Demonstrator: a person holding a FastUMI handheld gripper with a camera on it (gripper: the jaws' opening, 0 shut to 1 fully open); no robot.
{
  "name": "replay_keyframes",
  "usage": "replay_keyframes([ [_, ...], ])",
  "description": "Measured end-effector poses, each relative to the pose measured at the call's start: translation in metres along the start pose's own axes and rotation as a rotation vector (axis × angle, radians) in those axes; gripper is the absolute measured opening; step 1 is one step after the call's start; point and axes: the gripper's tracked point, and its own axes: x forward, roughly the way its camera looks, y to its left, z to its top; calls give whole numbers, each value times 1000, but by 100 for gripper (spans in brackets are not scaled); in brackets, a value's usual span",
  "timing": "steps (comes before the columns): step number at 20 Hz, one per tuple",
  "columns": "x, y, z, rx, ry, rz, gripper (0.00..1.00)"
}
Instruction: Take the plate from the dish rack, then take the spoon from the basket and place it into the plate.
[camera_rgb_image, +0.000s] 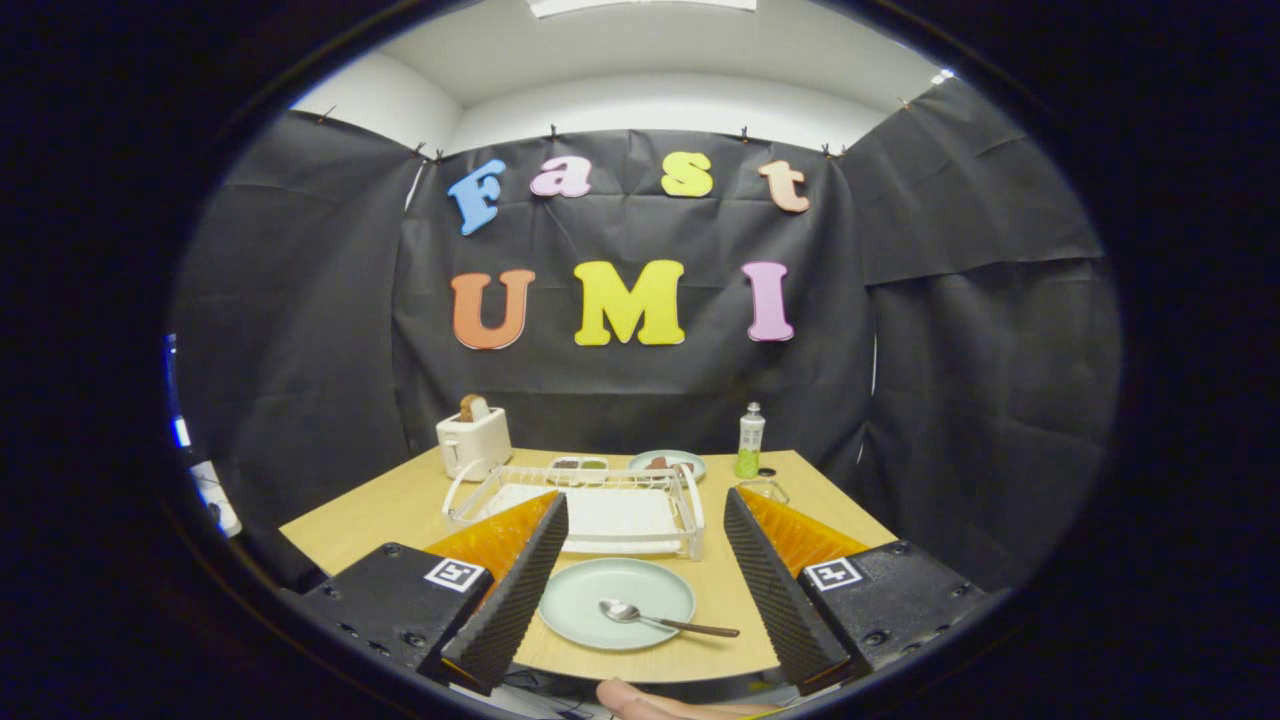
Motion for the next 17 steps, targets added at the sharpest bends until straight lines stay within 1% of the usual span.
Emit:
replay_keyframes([
  [9, -15, 1, 8, -15, -22, 9, 100],
  [17, -15, -4, 6, -16, -1, 14, 100],
])
